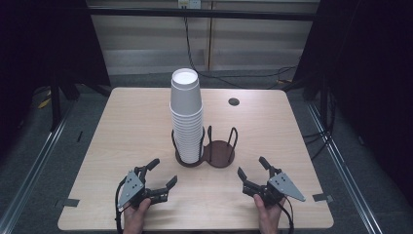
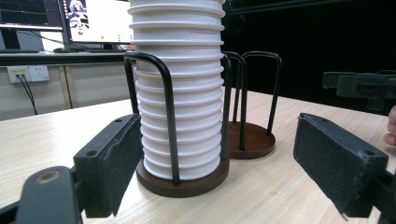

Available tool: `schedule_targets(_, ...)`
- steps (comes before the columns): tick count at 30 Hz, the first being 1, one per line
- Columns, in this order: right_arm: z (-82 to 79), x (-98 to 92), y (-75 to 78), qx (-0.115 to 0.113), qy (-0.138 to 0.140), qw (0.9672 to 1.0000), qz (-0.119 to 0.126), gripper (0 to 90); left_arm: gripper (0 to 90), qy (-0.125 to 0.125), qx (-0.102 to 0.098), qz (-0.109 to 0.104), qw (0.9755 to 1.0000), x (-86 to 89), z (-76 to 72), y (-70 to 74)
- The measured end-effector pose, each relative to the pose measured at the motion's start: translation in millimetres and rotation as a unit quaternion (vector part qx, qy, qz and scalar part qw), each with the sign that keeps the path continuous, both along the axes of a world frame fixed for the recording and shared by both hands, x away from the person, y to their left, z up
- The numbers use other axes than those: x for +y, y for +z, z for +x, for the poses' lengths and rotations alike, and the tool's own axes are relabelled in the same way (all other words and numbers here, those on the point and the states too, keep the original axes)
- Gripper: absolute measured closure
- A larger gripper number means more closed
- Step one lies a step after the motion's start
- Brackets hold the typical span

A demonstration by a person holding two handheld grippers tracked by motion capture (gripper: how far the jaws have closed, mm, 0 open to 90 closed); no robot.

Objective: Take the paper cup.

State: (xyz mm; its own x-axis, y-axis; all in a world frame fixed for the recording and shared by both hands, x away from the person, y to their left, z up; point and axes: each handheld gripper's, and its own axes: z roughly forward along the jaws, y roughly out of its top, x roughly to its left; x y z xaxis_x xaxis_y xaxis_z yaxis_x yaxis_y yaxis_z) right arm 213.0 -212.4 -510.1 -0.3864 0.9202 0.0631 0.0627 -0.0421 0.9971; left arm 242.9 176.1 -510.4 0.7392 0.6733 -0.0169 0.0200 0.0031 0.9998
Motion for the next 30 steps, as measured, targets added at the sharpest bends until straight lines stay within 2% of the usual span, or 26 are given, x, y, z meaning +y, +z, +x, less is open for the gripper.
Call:
schedule_targets(8, 0.2, 2.3, 0.2, 0.0, -0.005, 0.9999, -0.01, 12.9, 15.5, -0.001, -0.003, 0.007, 1.0, 0.8, 0.8, 0.3)
schedule_targets(11, -1.2, 4.6, 0.5, 0.001, -0.016, 0.9997, -0.018, 13.1, 15.5, 0.0, -0.002, 0.008, 1.0, 0.8, 0.9, 0.4)
schedule_targets(14, -1.4, 4.2, 0.6, 0.002, -0.004, 0.9998, -0.019, 13.2, 15.5, 0.001, -0.001, 0.006, 1.0, 0.4, 0.9, 0.4)
schedule_targets(19, 2.7, 7.3, 2.9, 0.033, 0.014, 0.999, -0.026, 13.0, 15.5, 0.0, -0.003, 0.008, 1.0, 0.8, 0.9, 0.5)
schedule_targets(21, 2.9, 9.1, 5.2, 0.037, 0.02, 0.9988, -0.024, 13.2, 15.5, 0.0, -0.003, 0.008, 1.0, 0.8, 0.9, 0.5)
schedule_targets(24, 2.8, 10.9, 10.7, 0.037, 0.046, 0.9981, -0.02, 18.9, 15.6, 0.0, -0.003, 0.008, 1.0, 0.8, 0.9, 0.5)
schedule_targets(30, 8.6, 16.8, 18.3, 0.043, 0.045, 0.9976, -0.031, 14.8, 15.6, 0.003, -0.002, 0.009, 1.0, 0.7, 0.8, 0.5)
